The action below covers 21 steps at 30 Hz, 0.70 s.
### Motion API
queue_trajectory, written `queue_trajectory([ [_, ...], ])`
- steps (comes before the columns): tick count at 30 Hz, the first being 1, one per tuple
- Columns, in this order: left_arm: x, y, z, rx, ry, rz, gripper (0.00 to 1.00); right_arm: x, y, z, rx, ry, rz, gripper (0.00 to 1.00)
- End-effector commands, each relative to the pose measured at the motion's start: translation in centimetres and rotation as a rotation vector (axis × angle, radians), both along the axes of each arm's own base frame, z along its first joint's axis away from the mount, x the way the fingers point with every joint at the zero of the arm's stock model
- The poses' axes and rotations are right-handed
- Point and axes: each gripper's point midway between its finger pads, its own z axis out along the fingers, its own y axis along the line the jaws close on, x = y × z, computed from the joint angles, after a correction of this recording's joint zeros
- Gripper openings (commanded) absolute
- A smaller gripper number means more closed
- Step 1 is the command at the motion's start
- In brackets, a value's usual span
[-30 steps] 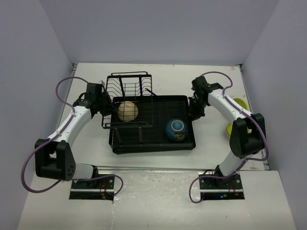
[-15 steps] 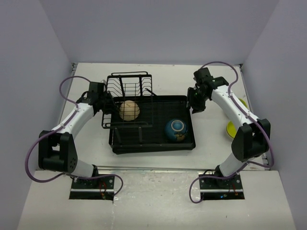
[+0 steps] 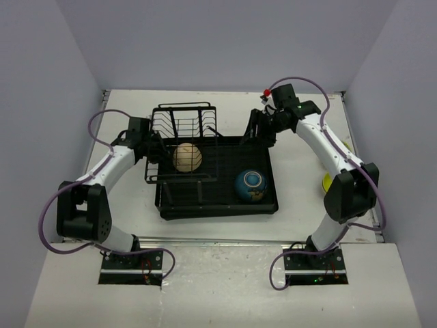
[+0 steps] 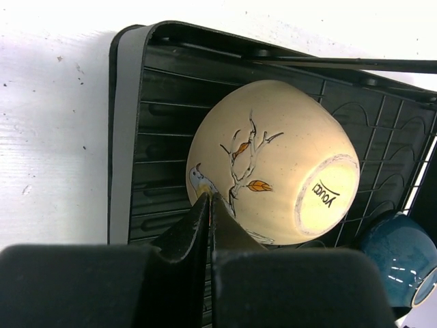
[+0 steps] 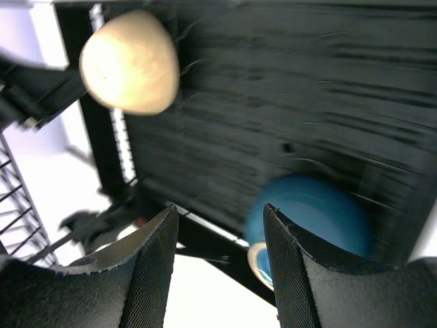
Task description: Unload the bowls from the dish rack
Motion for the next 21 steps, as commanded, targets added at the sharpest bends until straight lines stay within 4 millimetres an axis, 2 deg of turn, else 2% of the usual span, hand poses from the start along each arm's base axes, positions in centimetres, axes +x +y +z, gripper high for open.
queue_trajectory([
  [1,1.3,-0.9,1.4,-0.036,-0.044,-0.017,0.01,-0.9,5.0,1.3,0.195,0.036,0.144,0.54],
  [5,1.5,-1.0,1.1,-0.037,-0.036,-0.024,0.01,-1.4,7.9,0.5,0.287,0.08,0.215,0.57],
  [6,1.5,-1.0,1.2,-0.037,-0.038,-0.026,0.01,-0.9,8.5,0.4,0.314,0.065,0.224,0.58],
  [10,1.6,-1.4,1.0,-0.041,-0.034,-0.039,0.01,-0.4,9.7,0.0,0.404,0.086,0.219,0.61],
  [15,2.0,-2.0,1.2,-0.054,-0.035,-0.067,0.0,-0.1,10.8,-1.5,0.452,0.136,0.214,0.62],
  [21,2.2,-2.6,1.7,-0.062,-0.04,-0.084,0.0,-0.2,13.1,-4.0,0.441,0.158,0.223,0.65],
])
